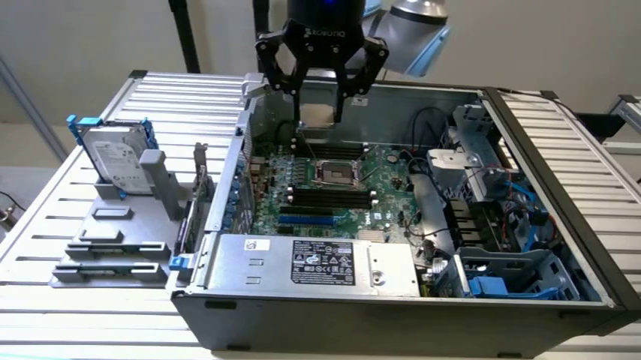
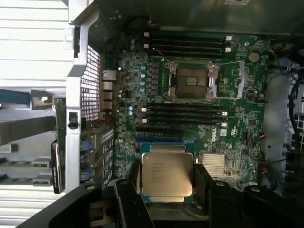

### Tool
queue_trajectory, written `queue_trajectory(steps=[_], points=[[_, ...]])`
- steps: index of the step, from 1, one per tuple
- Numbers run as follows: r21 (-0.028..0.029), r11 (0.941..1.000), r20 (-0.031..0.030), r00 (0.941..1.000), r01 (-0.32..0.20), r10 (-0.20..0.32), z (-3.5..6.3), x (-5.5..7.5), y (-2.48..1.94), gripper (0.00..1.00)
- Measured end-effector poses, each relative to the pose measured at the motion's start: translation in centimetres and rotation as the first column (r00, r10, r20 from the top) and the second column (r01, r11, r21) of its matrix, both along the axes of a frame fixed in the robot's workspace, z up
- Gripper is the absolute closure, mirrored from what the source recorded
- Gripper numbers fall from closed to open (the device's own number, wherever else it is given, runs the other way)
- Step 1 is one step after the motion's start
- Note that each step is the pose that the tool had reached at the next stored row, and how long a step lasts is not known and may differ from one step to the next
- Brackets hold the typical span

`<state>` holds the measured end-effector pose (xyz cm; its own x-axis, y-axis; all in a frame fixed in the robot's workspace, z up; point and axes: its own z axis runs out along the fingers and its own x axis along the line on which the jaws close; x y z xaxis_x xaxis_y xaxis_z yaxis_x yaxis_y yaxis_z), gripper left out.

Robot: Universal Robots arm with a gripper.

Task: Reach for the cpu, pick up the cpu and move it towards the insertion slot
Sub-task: 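Pick up the cpu and move it towards the insertion slot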

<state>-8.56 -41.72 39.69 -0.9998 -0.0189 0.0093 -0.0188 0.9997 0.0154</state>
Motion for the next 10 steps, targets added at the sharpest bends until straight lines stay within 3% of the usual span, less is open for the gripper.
queue_trajectory(steps=[10], points=[[-0.0016, 1.0000, 0.0000, 1.0000, 0.000, 0.000, -0.50, 1.8, 4.04, 0.46]])
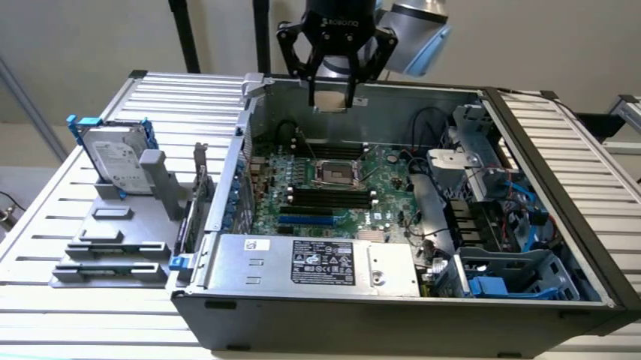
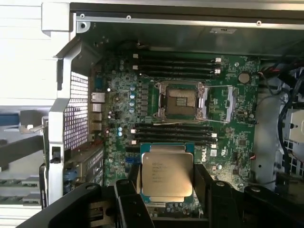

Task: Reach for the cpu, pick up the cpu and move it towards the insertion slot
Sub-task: 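Pick up the cpu and move it towards the insertion slot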

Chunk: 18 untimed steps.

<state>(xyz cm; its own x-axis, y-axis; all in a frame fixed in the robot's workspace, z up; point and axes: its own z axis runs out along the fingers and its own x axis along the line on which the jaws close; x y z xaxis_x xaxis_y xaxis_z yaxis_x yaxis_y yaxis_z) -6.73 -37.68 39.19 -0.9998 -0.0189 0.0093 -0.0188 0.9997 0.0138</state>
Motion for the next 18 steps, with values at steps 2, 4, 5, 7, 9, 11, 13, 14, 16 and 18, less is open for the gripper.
queue_trajectory(steps=[2, 4, 5, 7, 9, 11, 13, 14, 16, 18], points=[[-0.0008, 1.0000, 0.0000, 1.0000, 0.000, 0.000, -0.21, 0.4, 0.70, 0.46], [-0.0016, 1.0000, 0.0000, 1.0000, 0.000, 0.000, -0.53, 0.9, 1.26, 0.46], [-0.0020, 1.0000, 0.0000, 1.0000, 0.000, 0.000, -0.69, 1.1, 1.51, 0.46], [-0.0024, 1.0000, 0.0000, 1.0000, 0.000, 0.000, -0.99, 1.6, 1.93, 0.46], [-0.0025, 1.0000, 0.0000, 1.0000, 0.001, -0.001, -1.28, 2.0, 2.23, 0.46], [-0.0024, 1.0000, 0.0000, 1.0000, 0.002, -0.002, -1.58, 2.3, 2.46, 0.46], [-0.0024, 1.0000, 0.0001, 1.0000, 0.005, -0.005, -1.89, 2.4, 2.64, 0.46], [-0.0026, 1.0000, 0.0000, 1.0000, 0.008, -0.008, -2.06, 2.4, 2.72, 0.46], [-0.0024, 0.9999, 0.0001, 0.9999, 0.014, -0.014, -2.43, 2.4, 2.87, 0.46], [-0.0023, 0.9997, 0.0001, 0.9997, 0.022, -0.022, -2.81, 2.4, 3.00, 0.46]])
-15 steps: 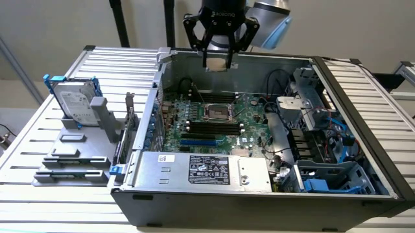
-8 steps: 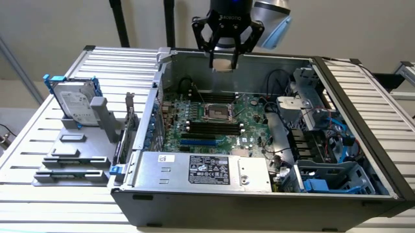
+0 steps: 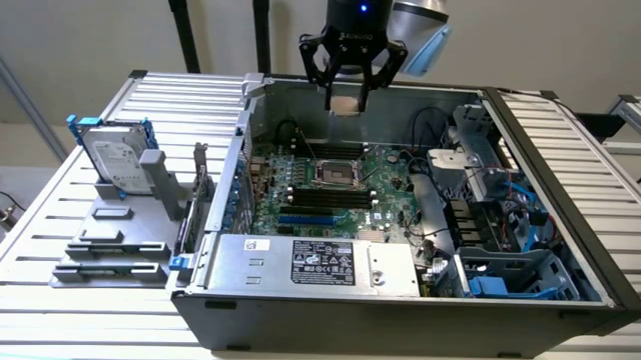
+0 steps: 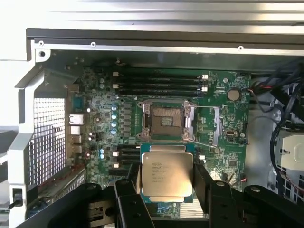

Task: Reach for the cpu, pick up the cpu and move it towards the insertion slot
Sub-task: 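Pick up the cpu and move it towards the insertion slot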

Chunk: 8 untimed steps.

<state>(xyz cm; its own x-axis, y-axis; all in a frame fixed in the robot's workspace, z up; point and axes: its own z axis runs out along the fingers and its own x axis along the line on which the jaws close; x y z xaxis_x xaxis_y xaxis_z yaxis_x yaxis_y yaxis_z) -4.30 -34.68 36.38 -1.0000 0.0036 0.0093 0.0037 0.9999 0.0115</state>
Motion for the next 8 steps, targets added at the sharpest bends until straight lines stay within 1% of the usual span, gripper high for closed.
queue_trajectory(steps=[3, 8], points=[[-0.0003, 0.9999, -0.0001, 0.9999, 0.016, -0.016, -0.53, 0.0, 0.13, 0.46], [-0.0010, 0.9998, 0.0003, 0.9998, 0.022, -0.022, -1.19, 0.0, 0.57, 0.46]])
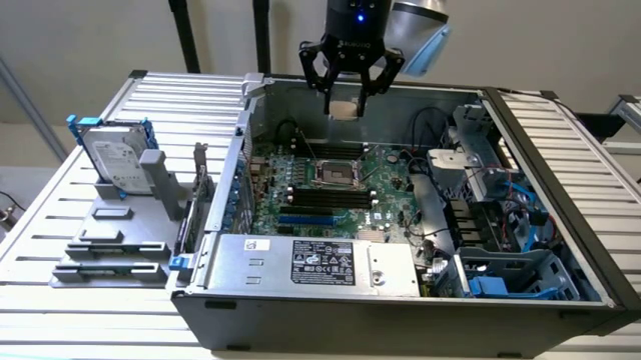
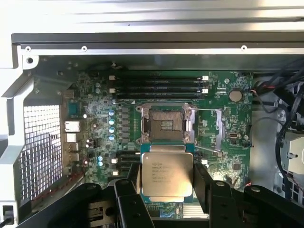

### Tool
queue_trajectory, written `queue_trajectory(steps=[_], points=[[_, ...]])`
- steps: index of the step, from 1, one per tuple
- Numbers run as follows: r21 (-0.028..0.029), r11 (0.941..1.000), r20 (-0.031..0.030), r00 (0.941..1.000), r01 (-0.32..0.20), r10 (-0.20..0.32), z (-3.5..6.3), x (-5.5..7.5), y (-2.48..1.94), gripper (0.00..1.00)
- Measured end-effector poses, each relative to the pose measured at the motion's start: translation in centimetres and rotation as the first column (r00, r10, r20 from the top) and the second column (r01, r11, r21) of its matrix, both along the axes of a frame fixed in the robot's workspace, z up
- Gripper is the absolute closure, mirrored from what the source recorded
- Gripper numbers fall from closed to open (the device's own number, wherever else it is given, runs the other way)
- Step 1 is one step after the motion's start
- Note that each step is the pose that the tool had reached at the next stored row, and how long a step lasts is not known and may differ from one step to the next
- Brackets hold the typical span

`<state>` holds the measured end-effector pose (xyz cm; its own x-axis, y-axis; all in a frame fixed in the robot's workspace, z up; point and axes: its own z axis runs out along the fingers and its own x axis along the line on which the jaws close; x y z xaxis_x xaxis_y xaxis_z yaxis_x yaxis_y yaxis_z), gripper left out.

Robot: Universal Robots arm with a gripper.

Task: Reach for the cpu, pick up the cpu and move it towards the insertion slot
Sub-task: 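Pick up the cpu and move it towards the insertion slot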

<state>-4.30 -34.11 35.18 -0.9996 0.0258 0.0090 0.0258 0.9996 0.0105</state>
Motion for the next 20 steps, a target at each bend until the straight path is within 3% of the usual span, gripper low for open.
queue_trajectory(steps=[8, 13, 20], points=[[0.0000, 1.0000, 0.0016, 1.0000, 0.000, 0.000, -0.08, -0.01, 0.26, 0.46], [0.0000, 1.0000, 0.0016, 1.0000, -0.002, 0.002, -0.08, 0.00, 0.84, 0.46], [0.0000, 1.0000, 0.0016, 1.0000, -0.002, 0.002, -0.08, 0.00, 0.85, 0.46]])
